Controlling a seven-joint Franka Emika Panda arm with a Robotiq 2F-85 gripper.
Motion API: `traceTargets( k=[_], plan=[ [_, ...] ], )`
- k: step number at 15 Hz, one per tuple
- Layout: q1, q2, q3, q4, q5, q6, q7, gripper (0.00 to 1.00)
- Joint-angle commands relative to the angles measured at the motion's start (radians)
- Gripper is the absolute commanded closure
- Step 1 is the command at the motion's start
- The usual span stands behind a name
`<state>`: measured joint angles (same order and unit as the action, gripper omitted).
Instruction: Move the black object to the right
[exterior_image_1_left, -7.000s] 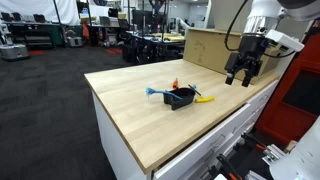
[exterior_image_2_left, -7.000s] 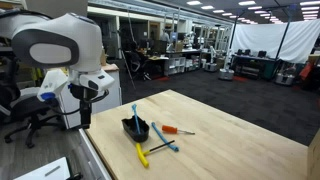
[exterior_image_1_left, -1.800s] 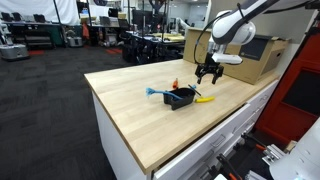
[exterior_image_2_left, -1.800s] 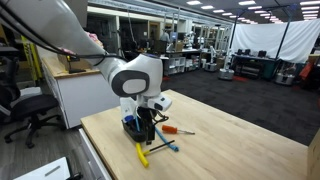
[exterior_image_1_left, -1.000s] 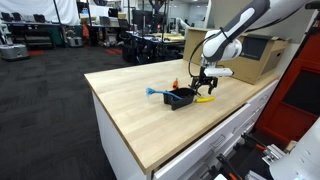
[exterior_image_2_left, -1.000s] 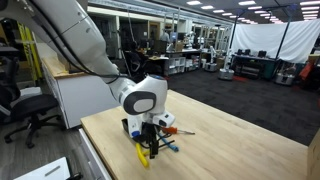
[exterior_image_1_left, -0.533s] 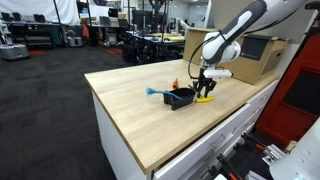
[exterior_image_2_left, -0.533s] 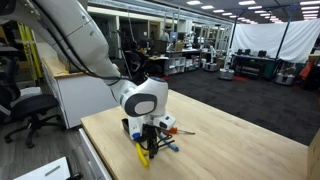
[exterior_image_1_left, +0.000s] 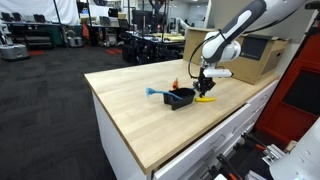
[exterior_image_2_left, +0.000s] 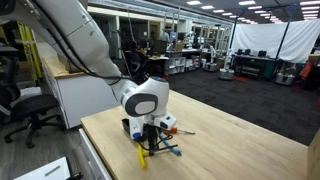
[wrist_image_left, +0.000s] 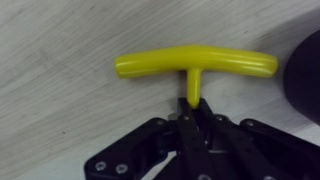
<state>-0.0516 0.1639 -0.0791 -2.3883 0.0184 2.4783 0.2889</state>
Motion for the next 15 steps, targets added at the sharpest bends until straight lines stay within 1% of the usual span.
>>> traceTargets(
  k=[1, 4, 7, 11, 15],
  plan=[
    [-0.028, -0.034, -0.007, 0.007, 0.081, -0.017, -0.066, 0.97],
    [-0.048, -0.073, -0.023, 0.012, 0.134, -0.024, -0.110, 0.97],
    [-0.075, -0.092, -0.055, 0.038, 0.149, -0.034, -0.113, 0.97],
    [-0.121, -0.045, -0.109, 0.114, 0.145, -0.073, -0.109, 0.97],
    [-0.151, 0.016, -0.138, 0.162, 0.137, -0.110, -0.105, 0.97]
  ],
)
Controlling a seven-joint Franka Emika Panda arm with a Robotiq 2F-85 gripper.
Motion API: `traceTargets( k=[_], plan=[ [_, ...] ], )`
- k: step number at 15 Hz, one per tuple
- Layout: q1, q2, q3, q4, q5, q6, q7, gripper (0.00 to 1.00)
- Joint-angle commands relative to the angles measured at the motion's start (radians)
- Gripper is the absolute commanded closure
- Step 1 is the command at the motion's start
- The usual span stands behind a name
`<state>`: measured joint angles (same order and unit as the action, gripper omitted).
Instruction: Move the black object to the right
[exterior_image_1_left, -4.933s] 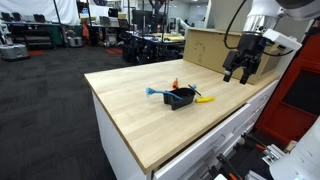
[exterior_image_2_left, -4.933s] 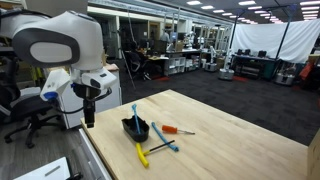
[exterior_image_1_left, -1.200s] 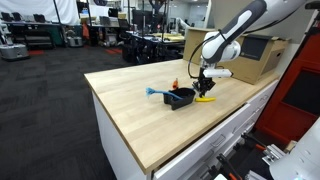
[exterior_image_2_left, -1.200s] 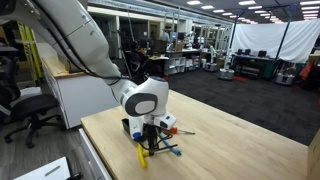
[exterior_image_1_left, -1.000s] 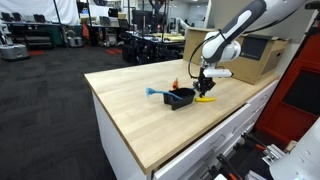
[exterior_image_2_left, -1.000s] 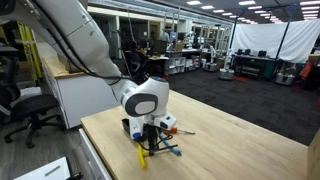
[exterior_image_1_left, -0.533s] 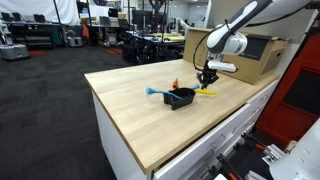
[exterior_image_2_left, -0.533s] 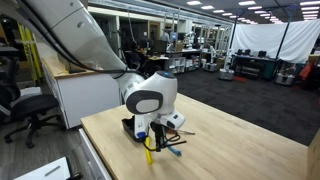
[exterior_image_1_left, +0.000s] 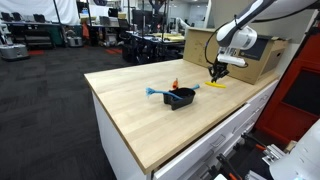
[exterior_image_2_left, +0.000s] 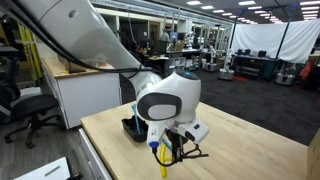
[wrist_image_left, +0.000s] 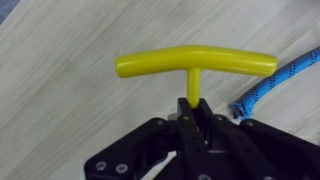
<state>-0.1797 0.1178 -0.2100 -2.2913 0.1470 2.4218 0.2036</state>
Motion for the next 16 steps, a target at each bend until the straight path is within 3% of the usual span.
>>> traceTargets(
  k=[1, 8, 9, 10, 16],
  plan=[
    [-0.027, 0.079, -0.012, 0.074, 0.005, -0.062, -0.018, 0.97],
    [-0.078, 0.196, -0.017, 0.123, 0.042, -0.139, -0.079, 0.97],
    [-0.083, 0.194, -0.018, 0.125, 0.043, -0.152, -0.091, 0.64],
    [-0.085, 0.175, -0.020, 0.116, 0.043, -0.159, -0.097, 0.63],
    [-0.079, 0.035, -0.029, 0.034, -0.008, -0.138, -0.158, 0.22]
  ],
)
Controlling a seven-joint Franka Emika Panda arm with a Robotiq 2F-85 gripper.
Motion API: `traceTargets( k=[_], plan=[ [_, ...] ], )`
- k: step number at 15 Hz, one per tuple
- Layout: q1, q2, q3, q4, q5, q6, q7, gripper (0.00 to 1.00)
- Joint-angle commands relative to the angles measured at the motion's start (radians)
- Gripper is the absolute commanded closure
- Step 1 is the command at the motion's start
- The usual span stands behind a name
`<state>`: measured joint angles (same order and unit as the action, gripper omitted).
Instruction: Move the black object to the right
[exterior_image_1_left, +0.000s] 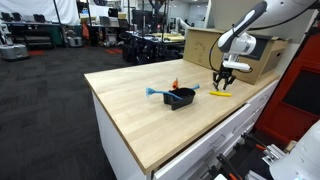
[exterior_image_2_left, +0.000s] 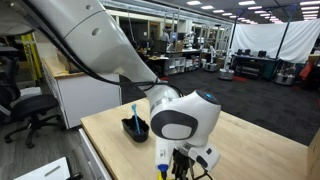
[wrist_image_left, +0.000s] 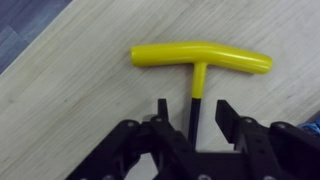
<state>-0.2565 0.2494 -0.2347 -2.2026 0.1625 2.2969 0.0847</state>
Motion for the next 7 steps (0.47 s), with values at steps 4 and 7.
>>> traceTargets(
  k=[4, 7],
  plan=[
    [0.008, -0.205, -0.002, -0.097, -0.073, -0.068, -0.057, 0.00],
    [0.020, -0.271, 0.010, -0.120, -0.072, -0.157, -0.078, 0.00]
  ],
)
